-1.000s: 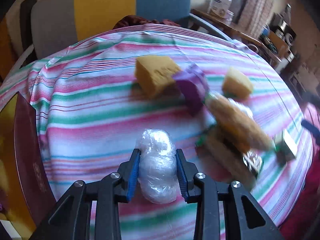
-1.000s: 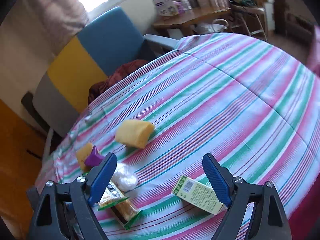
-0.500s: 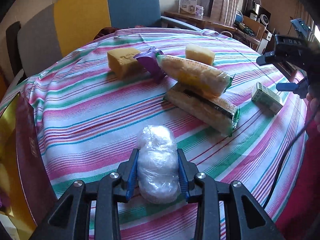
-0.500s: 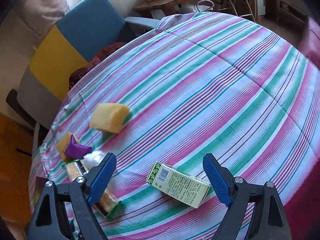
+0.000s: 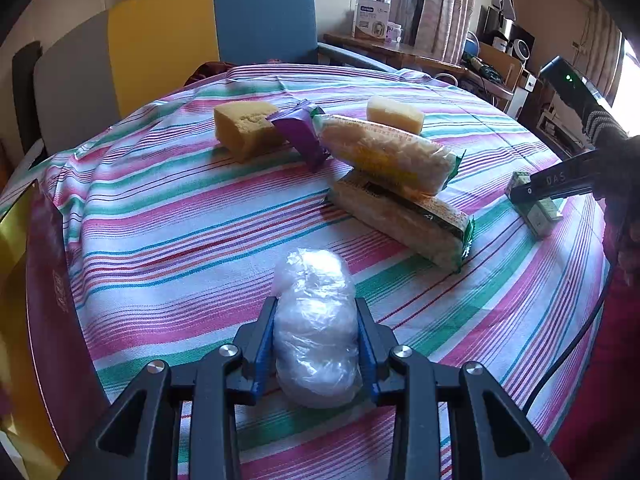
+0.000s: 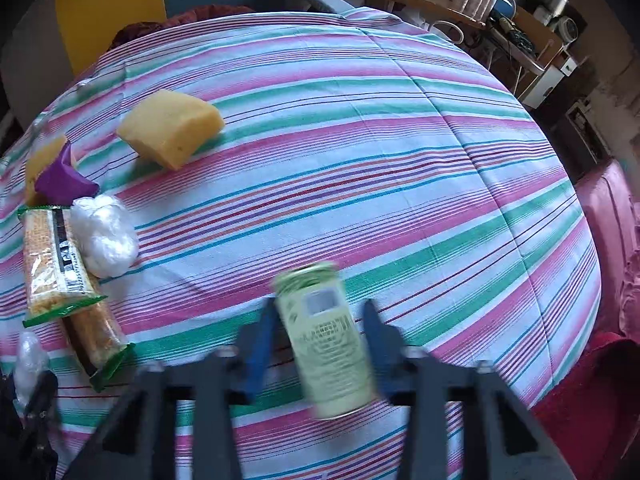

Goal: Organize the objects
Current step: 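Lift the clear bag with the left gripper while the right gripper grasps the green box, then lower the clear bag into the gold tray beside the sock and open left gripper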

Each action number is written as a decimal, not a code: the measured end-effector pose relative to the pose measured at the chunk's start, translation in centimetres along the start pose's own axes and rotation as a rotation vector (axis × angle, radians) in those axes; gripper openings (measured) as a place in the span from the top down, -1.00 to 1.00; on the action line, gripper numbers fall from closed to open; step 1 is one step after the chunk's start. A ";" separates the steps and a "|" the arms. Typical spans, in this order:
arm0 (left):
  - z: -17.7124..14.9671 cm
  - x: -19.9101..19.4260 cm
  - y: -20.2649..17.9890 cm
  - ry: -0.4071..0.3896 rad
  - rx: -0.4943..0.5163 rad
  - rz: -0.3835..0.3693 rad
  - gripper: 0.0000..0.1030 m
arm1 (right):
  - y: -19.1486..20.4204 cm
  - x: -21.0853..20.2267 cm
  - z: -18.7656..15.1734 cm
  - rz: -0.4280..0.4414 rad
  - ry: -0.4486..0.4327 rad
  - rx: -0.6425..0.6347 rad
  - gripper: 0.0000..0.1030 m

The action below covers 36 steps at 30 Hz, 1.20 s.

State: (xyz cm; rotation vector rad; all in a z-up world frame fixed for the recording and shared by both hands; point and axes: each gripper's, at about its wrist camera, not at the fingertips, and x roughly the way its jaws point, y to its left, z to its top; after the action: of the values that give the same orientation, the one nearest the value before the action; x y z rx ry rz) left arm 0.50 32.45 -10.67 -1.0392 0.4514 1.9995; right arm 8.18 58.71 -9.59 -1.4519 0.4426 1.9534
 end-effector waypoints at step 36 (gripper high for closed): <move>1.8 -10.5 20.6 0.032 -0.460 0.035 0.33 | 1.0 1.0 0.0 0.097 -0.011 -0.105 0.42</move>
State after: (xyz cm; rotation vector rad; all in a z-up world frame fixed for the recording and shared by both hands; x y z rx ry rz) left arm -13.43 15.98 -2.25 -1.3474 0.0186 2.1743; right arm 7.29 58.29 -10.64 -1.5090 0.4179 2.0879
